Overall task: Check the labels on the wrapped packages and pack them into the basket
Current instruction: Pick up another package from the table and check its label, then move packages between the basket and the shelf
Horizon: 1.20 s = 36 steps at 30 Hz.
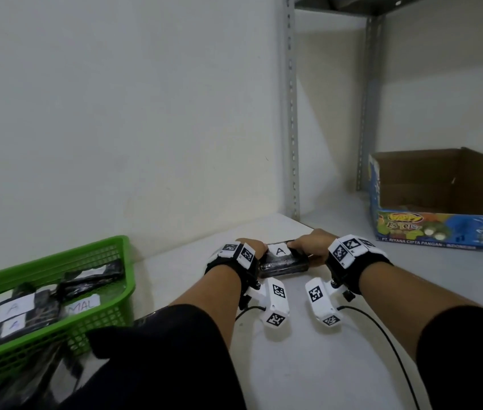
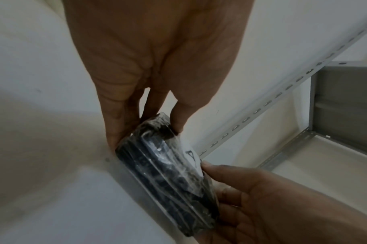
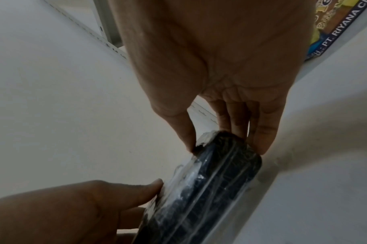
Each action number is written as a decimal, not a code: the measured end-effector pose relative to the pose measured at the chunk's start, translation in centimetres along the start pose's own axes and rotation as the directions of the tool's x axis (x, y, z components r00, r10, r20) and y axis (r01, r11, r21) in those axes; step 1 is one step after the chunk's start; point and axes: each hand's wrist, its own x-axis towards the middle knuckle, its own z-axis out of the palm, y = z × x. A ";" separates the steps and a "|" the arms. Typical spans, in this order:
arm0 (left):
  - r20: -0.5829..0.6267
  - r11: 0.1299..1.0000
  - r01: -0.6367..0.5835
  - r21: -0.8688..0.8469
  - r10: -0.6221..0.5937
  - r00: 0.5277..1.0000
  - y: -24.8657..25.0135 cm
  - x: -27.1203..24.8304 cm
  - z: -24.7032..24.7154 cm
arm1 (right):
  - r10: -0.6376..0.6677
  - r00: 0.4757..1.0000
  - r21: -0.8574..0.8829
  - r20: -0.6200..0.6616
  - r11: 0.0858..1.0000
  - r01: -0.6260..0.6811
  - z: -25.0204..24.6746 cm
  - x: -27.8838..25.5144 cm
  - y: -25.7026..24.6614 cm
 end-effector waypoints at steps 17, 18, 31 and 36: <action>0.007 0.899 -0.101 0.425 0.109 0.994 0.9 0.3 0.0 | -0.011 1.000 -0.080 0.007 0.997 0.011 -0.6 2.7 1.5; -0.001 0.898 -0.127 0.422 0.140 0.990 0.9 0.4 -0.3 | -0.021 1.000 -0.085 -0.005 0.996 0.021 -0.8 2.0 1.1; -0.212 0.960 0.022 0.279 0.039 0.977 -0.7 -8.1 -10.0 | -0.404 0.912 -0.408 -0.078 0.847 0.340 0.1 -9.7 -7.1; -0.265 0.926 0.057 0.374 0.048 0.963 -4.1 -14.8 -14.5 | -0.511 0.860 -0.418 0.012 0.779 0.468 3.9 -14.4 -10.3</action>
